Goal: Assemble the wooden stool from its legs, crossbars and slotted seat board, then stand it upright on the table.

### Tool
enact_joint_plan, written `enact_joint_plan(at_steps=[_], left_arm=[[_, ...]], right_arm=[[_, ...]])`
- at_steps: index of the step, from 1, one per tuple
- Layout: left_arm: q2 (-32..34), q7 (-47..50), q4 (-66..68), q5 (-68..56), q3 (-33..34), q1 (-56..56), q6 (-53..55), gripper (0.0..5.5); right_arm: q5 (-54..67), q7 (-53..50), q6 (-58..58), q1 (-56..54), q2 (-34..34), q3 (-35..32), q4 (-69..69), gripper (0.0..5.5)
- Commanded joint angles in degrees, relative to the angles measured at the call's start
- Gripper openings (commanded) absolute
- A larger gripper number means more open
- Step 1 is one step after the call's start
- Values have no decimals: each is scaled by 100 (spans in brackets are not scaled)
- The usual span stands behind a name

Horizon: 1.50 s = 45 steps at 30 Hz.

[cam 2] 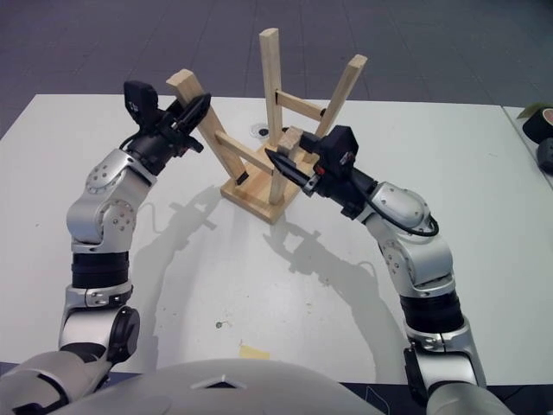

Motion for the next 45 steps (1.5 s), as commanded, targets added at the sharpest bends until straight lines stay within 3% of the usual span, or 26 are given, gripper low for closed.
enact_joint_plan(at_steps=[1,25,45], left_arm=[[92,7,-46,158,-96,28,34,105],[-3,90,-21,-352,243,-190,430,105],[100,-225,-343,284,-547,49,145,105]], right_arm=[[-366,-213,689,301,-221,47,492,210],[-447,-238,796,369,-316,163,459,210],[-338,-362,1042,135,-189,185,273,210]])
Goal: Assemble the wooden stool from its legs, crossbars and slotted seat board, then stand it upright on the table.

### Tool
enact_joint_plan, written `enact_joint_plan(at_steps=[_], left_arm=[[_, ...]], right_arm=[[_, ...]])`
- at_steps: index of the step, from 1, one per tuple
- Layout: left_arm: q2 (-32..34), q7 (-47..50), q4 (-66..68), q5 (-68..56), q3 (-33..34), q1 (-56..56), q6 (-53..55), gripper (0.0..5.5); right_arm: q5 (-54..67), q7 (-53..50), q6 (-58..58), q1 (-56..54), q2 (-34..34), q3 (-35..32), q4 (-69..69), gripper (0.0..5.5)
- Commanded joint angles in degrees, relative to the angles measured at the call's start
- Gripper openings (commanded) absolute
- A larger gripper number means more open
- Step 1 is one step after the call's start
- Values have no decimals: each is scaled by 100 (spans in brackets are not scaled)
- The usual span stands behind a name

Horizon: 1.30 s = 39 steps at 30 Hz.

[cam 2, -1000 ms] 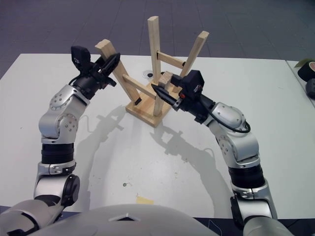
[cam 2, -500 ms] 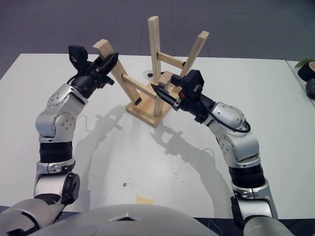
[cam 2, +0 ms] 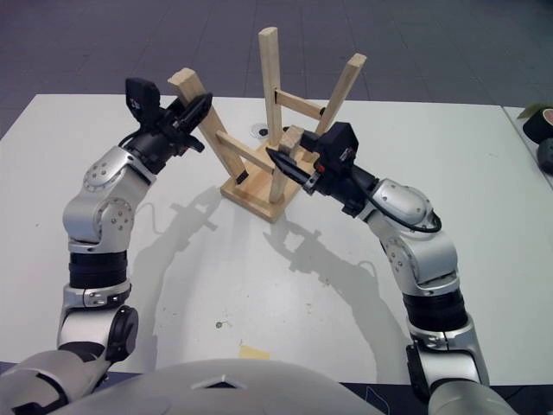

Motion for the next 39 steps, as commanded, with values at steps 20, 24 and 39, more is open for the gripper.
enact_joint_plan(at_steps=[20,24,39], left_arm=[[86,-442,468,329,-1105,570,168,105],[170,-401,423,293,-1025,542,139,105],[672,-529,406,637,-1485,402,173,109]], right_arm=[[10,-1173,979,343,1017,-345,538,311],[295,-1097,916,193,1195,-614,324,380],[3615,-1293,1419,-420,1388,-2025,-309,540]])
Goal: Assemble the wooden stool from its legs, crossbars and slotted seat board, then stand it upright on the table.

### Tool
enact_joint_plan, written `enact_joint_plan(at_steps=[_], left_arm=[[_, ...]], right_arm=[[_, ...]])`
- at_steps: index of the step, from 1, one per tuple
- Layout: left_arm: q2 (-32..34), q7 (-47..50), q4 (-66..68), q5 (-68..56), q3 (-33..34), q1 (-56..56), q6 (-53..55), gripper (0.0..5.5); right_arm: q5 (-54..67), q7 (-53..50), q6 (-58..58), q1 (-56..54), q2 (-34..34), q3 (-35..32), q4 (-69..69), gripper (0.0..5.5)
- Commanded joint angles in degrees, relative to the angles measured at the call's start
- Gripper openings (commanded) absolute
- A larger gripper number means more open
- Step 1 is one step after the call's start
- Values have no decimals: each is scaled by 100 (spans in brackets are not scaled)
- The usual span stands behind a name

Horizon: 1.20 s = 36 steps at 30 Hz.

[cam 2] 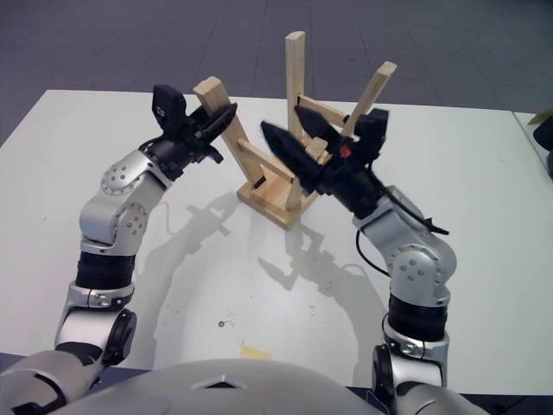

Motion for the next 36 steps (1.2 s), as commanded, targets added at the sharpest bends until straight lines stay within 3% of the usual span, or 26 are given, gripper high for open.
enact_joint_plan(at_steps=[1,9,36], left_arm=[[508,-352,322,628,-700,315,605,110],[827,-452,432,595,-1102,195,978,115],[366,196,171,-89,-294,278,1135,116]], right_arm=[[128,-466,-122,-415,-36,-249,106,540],[-164,-633,-246,-394,-35,-42,148,540],[-753,-603,-430,-219,-13,244,245,540]])
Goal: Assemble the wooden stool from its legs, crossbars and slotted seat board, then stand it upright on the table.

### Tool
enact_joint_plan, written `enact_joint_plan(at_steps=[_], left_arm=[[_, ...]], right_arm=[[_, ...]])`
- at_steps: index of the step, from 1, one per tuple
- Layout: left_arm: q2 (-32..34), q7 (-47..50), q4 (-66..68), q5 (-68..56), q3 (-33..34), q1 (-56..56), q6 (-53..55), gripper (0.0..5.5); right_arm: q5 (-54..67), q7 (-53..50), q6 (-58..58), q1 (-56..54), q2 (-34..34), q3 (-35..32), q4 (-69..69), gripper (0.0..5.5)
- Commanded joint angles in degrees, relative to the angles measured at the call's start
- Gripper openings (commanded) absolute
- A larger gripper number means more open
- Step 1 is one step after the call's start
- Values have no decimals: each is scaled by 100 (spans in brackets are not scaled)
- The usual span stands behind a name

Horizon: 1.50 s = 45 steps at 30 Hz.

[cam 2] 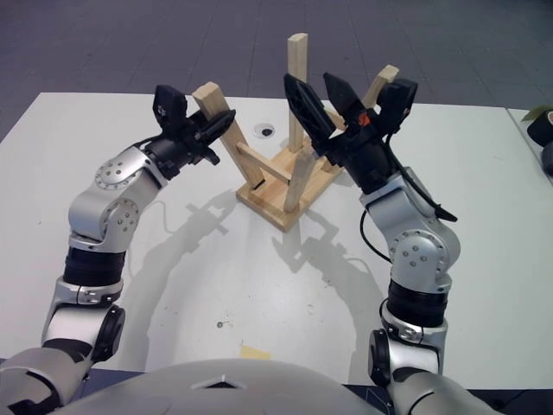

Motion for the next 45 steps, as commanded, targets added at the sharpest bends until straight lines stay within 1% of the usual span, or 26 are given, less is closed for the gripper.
enact_joint_plan(at_steps=[1,5,11,16,21,22,24,26,27,32,36,41,45], left_arm=[[-22,-37,243,184,-244,445,556,116],[-115,21,260,164,-223,552,523,115],[-325,161,317,14,66,529,624,111],[-340,141,273,53,94,472,617,109],[-362,89,70,-146,361,261,608,107],[-362,69,10,-208,428,201,619,144],[-333,37,-114,-349,606,54,688,167],[-331,59,-244,-548,852,-127,820,207],[-318,72,-302,-641,966,-231,868,215],[-234,112,-559,-1044,1407,-667,1072,303],[-108,245,-254,-916,1635,-1341,846,373],[-249,388,808,-417,1654,-2557,-87,459],[-439,242,1197,-434,1621,-3062,-419,536]], right_arm=[[-136,2,-15,31,-22,57,70,540],[-180,3,-43,49,4,79,66,540],[-194,6,-48,38,-3,95,72,540],[-219,21,-45,26,-25,110,93,540],[-315,43,-75,16,-49,136,138,540],[-325,50,-80,13,-49,138,143,540],[-350,67,-90,-3,-35,147,168,540],[-354,74,-93,-20,-22,143,183,540],[-357,79,-99,-26,-19,137,193,540],[-371,66,-130,-66,14,127,222,540],[-555,-99,-187,-202,123,211,315,540],[-605,-313,-341,-1235,380,212,532,540],[32,-632,-325,-2123,544,-42,152,540]])
